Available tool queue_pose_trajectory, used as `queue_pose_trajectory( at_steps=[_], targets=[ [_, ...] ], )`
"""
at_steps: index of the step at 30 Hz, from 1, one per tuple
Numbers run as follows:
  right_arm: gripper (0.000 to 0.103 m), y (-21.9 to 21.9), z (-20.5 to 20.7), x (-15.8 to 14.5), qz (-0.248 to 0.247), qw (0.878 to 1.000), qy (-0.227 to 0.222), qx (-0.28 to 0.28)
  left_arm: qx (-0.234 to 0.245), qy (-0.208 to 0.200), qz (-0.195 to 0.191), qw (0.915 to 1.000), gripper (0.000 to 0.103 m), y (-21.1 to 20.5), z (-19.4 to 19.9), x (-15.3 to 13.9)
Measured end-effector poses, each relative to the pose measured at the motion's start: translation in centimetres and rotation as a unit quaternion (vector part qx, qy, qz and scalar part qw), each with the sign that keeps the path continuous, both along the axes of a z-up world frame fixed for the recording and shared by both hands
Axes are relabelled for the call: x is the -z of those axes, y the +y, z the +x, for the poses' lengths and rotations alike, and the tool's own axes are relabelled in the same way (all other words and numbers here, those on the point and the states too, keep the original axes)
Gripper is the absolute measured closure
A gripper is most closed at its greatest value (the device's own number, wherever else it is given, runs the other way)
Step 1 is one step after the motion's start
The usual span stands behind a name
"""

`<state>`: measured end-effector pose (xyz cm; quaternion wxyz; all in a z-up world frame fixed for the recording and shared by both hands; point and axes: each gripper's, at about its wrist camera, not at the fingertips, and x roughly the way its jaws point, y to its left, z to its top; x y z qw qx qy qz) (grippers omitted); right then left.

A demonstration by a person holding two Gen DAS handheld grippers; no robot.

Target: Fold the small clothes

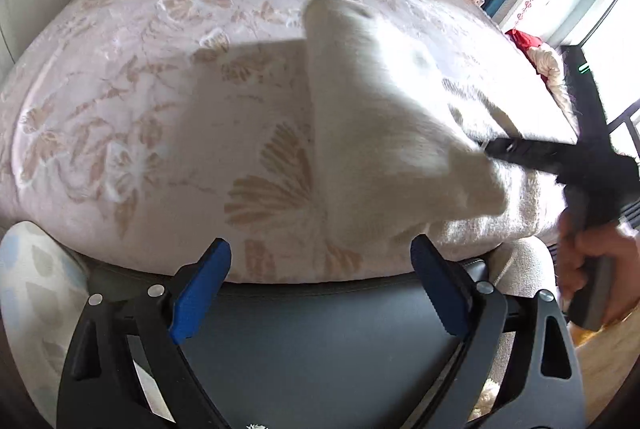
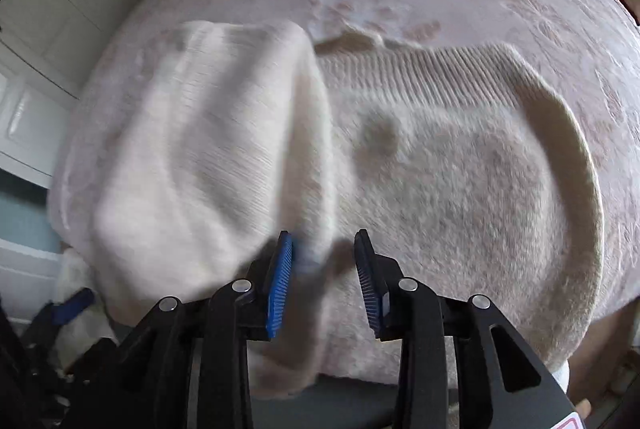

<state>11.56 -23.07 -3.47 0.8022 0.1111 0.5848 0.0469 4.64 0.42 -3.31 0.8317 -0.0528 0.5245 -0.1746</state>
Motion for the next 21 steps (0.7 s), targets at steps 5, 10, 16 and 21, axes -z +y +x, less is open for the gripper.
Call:
queue_pose_trajectory(
  at_steps=[5,10,16,21],
  targets=[
    [0.041,-0.6,-0.6,-1.0,0.120,0.992,-0.027,0.034,0.015,-0.021,0.020,0.9995,0.014,-0.7,-0.6,-0.6],
    [0.025,-0.7,0.8,-0.8,0.210,0.977,-0.015,0.038,0.001,-0.005,0.011,0.9999,0.014,-0.1,-0.1,-0.2],
    [0.024,2.1,3.1,1.0,0.303,0.952,0.041,0.028,0.000,-0.003,0.010,0.9999,0.014,0.0,-0.2,-0.1],
    [0.045,7.9,5.1,-1.5,0.201,0.979,0.019,-0.036,-0.006,-0.003,0.007,1.0000,0.014,0.3,-0.1,-0.2]
  ],
)
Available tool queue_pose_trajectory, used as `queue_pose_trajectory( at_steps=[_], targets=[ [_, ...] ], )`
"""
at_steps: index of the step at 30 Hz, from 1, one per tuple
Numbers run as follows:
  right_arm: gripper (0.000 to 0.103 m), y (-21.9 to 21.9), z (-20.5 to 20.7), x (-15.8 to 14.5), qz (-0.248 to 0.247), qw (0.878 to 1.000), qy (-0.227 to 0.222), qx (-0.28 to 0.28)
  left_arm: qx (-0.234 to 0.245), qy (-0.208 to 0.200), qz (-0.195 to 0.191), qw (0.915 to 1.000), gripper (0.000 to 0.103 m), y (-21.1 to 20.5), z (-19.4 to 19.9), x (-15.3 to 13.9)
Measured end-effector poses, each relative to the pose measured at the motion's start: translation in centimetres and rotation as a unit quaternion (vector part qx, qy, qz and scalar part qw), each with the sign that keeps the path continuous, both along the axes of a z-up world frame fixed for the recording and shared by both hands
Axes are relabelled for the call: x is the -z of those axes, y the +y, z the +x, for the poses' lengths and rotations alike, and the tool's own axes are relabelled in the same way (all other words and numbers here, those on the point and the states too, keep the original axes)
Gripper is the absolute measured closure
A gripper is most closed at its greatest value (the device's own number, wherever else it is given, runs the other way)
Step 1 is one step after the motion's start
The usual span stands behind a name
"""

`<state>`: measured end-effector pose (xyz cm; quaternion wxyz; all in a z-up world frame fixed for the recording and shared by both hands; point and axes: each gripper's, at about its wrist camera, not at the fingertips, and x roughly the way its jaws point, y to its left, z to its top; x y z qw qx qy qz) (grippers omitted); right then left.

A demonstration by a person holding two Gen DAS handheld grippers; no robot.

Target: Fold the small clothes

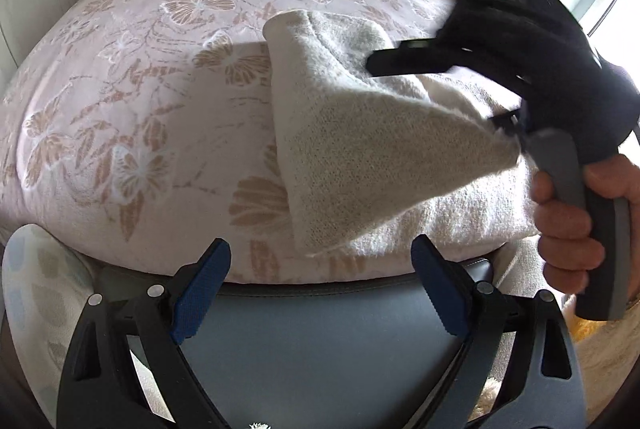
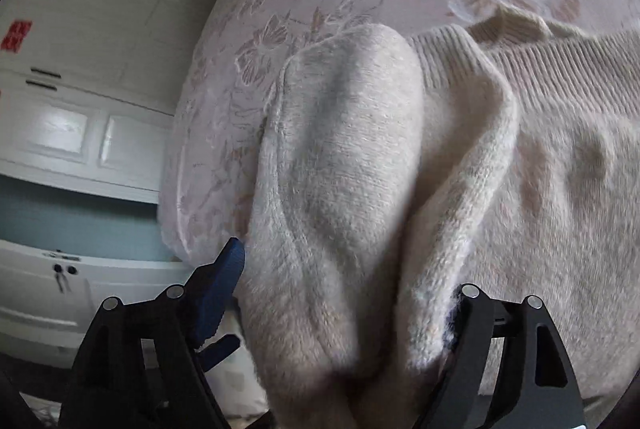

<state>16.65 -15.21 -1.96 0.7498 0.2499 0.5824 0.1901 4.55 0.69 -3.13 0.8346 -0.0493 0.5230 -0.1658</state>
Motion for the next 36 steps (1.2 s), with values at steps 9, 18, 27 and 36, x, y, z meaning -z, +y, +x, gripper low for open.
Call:
queue_pose_trajectory(
  at_steps=[9,18,27,36],
  targets=[
    [0.087,-2.1,-1.7,-13.7,-0.032,0.980,-0.195,-0.002,0.004,-0.017,-0.007,0.9998,0.014,-0.4,-0.2,-1.3],
    [0.086,-21.6,-8.1,-0.8,-0.035,0.980,-0.058,0.190,0.089,-0.015,0.005,0.9959,0.014,-7.2,-0.7,-0.9],
    [0.065,-22.5,-9.8,4.3,0.038,0.976,-0.033,0.212,0.162,-0.040,0.063,0.9839,0.024,-13.3,-0.9,1.4],
    [0.087,-22.0,-10.2,-1.5,-0.003,0.976,-0.123,0.179,0.132,0.002,0.054,0.9898,0.079,-12.7,1.4,1.6]
  ],
)
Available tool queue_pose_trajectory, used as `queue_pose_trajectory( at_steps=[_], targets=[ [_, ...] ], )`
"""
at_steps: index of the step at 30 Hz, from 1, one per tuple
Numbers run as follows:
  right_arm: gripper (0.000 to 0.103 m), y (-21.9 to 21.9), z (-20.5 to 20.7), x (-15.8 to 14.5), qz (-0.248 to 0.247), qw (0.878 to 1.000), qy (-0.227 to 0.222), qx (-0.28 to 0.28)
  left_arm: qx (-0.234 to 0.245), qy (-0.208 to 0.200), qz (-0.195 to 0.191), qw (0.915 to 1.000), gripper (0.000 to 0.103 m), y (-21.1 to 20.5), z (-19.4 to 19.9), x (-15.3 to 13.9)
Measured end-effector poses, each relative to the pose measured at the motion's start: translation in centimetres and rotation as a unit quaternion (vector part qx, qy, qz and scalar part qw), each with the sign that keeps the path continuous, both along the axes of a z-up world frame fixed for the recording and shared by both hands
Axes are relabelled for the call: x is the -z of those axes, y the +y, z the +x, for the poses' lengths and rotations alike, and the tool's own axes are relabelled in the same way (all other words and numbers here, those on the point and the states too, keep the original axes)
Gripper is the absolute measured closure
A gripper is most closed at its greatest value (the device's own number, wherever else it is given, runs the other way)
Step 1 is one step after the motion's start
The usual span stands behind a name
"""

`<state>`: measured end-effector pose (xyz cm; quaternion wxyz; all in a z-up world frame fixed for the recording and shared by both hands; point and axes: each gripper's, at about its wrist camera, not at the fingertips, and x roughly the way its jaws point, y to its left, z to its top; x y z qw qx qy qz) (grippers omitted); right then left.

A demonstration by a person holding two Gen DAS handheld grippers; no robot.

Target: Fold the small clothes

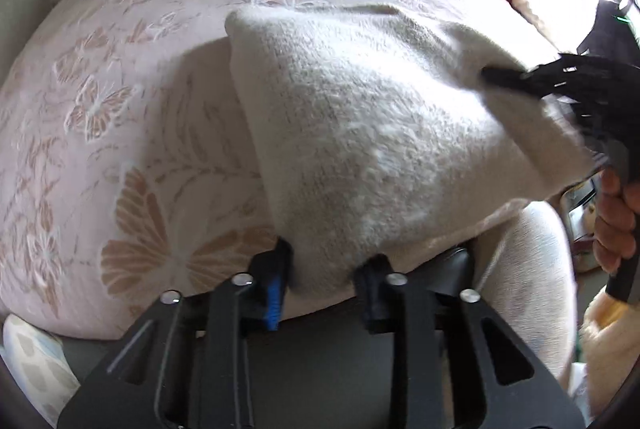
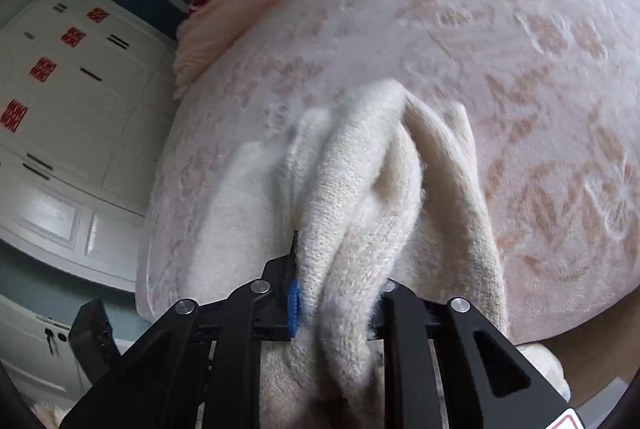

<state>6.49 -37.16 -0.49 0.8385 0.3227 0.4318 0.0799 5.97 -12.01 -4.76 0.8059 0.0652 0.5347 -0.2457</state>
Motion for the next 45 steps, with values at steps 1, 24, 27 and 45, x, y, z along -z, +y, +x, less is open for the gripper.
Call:
queue_pose_trajectory(
  at_steps=[1,24,27,45],
  targets=[
    [0.087,0.2,-0.7,-1.8,-0.016,1.000,-0.024,0.000,0.000,0.002,0.002,1.0000,0.080,0.0,-0.1,-0.1],
    [0.099,1.9,3.2,-2.0,-0.156,0.987,0.016,-0.031,0.027,-0.023,-0.012,0.9993,0.065,-4.8,0.0,-5.2],
    [0.099,1.1,8.1,2.4,-0.174,0.982,0.070,-0.031,0.013,0.002,0.014,0.9998,0.065,-6.0,1.4,-2.0],
    [0.092,-0.1,-5.6,-2.1,-0.129,0.991,0.037,0.007,0.016,-0.025,0.055,0.9980,0.058,-7.7,1.6,-0.6]
  ],
)
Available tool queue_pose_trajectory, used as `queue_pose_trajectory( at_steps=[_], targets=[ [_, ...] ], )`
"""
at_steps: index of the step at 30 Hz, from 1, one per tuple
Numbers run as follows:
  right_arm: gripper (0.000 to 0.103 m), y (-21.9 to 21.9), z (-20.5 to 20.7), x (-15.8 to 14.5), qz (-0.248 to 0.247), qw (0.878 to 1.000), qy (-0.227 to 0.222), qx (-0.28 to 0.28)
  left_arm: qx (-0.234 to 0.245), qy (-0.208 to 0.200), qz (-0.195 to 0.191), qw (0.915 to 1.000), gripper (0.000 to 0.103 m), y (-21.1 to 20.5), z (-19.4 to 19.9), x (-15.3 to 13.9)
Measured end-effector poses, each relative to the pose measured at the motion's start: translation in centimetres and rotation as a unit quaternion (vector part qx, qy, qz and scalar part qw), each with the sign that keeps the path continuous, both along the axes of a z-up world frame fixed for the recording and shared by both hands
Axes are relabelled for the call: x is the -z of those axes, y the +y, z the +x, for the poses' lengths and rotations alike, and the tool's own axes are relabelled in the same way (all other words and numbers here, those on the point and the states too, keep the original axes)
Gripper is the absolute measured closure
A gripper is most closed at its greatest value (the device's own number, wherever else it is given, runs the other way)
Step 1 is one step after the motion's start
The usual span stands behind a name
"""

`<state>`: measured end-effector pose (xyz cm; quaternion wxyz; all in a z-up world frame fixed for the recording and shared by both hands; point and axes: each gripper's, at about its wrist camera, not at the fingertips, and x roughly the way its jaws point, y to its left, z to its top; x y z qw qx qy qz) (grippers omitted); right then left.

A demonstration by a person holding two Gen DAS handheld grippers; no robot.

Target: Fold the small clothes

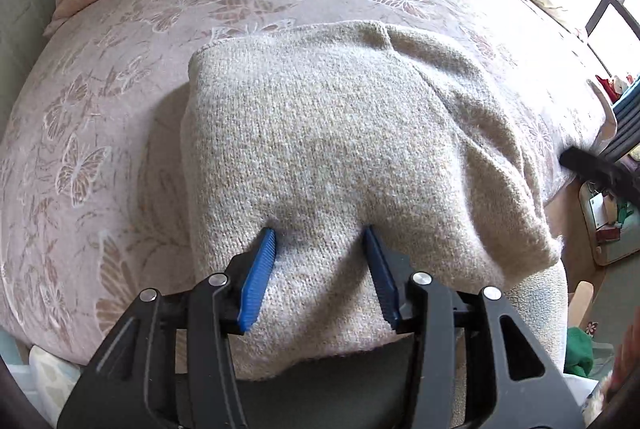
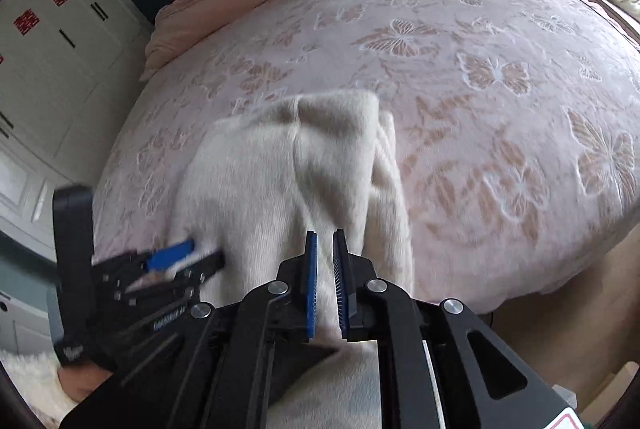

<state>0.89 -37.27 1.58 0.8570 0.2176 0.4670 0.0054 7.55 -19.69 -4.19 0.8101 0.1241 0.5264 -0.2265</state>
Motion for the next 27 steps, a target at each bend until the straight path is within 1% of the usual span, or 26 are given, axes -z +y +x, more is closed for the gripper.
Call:
queue_pose_trajectory(
  at_steps=[1,2,4,5,7,8,9,10,11,12,13,14,15,16,17,18,20,21,22,23,24,25,26,27],
  targets=[
    [0.092,1.0,-0.2,0.6,0.002,1.000,0.011,-0.018,-0.002,0.000,0.001,1.0000,0.058,-0.1,0.0,0.0],
    [0.092,1.9,-0.1,1.4,-0.007,0.999,0.025,-0.034,-0.004,-0.001,0.001,1.0000,0.058,-0.1,0.0,0.0],
    [0.093,2.9,0.2,2.6,-0.055,0.997,0.049,-0.034,-0.004,0.001,0.002,1.0000,0.057,-0.1,0.0,-0.1],
    [0.092,2.7,0.3,2.8,-0.052,0.997,0.047,-0.027,-0.002,0.003,0.001,1.0000,0.057,-0.1,0.0,-0.1],
    [0.077,1.5,-0.1,2.8,-0.016,0.999,0.031,-0.005,0.001,0.006,0.000,1.0000,0.057,0.1,0.0,-0.2],
    [0.059,1.0,-0.1,2.7,-0.011,1.000,0.029,0.005,0.002,0.007,-0.002,1.0000,0.057,0.2,0.0,-0.2],
    [0.055,0.7,-0.1,2.8,-0.020,0.999,0.029,0.011,0.000,0.007,-0.002,1.0000,0.057,0.2,0.0,-0.1],
    [0.055,0.8,0.1,3.0,-0.043,0.998,0.036,0.015,-0.001,0.007,-0.002,1.0000,0.057,0.2,0.1,-0.1],
    [0.055,0.8,0.3,3.2,-0.051,0.998,0.041,0.014,-0.003,0.006,-0.001,1.0000,0.056,0.1,0.0,-0.1],
    [0.055,0.8,0.5,3.5,-0.039,0.998,0.042,0.008,-0.004,0.004,0.003,1.0000,0.056,-0.1,0.0,0.0],
    [0.057,0.9,0.8,3.9,-0.018,0.999,0.044,0.005,-0.003,0.002,0.006,1.0000,0.055,-0.2,-0.1,0.0],
    [0.070,1.0,1.2,4.5,0.005,0.999,0.045,-0.001,-0.002,0.001,0.008,1.0000,0.055,-0.3,-0.2,0.0],
    [0.084,1.2,1.6,5.1,0.018,0.999,0.049,-0.007,-0.001,-0.001,0.010,0.9999,0.055,-0.3,-0.2,0.0],
    [0.085,1.5,1.9,5.4,0.015,0.999,0.051,-0.008,-0.001,-0.001,0.011,0.9999,0.055,-0.3,-0.2,0.0],
    [0.088,1.6,2.0,5.3,0.013,0.999,0.046,-0.009,-0.001,-0.001,0.011,0.9999,0.055,-0.4,-0.2,0.0],
    [0.090,1.3,1.8,4.2,0.012,1.000,0.028,-0.005,0.000,0.000,0.012,0.9999,0.055,-0.4,-0.2,0.0],
    [0.090,0.4,0.8,1.1,-0.011,1.000,-0.019,0.012,0.002,0.001,0.013,0.9999,0.054,-0.4,-0.1,0.0],
    [0.091,0.0,0.6,0.4,-0.018,0.999,-0.030,0.015,0.003,0.000,0.010,0.9999,0.054,-0.5,-0.2,-0.1],
    [0.091,-0.7,0.7,0.8,-0.020,0.999,-0.021,0.015,0.004,0.000,0.007,1.0000,0.053,-0.5,-0.3,0.0],
    [0.091,-1.3,1.2,2.6,-0.021,1.000,0.006,0.013,0.004,0.000,0.008,1.0000,0.053,-0.6,-0.3,0.0],
    [0.090,-1.6,1.9,5.0,-0.024,0.999,0.042,0.009,0.005,-0.001,0.013,0.9999,0.052,-0.9,-0.3,0.2],
    [0.089,-1.7,2.2,7.4,-0.013,0.998,0.067,0.001,0.008,0.000,0.016,0.9998,0.050,-1.2,-0.4,0.4],
    [0.088,-2.0,2.0,7.9,0.004,0.998,0.056,0.010,0.011,-0.001,0.020,0.9997,0.047,-1.5,-0.5,0.5],
    [0.087,-2.2,1.8,7.4,0.015,0.998,0.051,0.016,0.017,-0.009,0.029,0.9994,0.046,-1.7,-0.8,0.5]
  ],
)
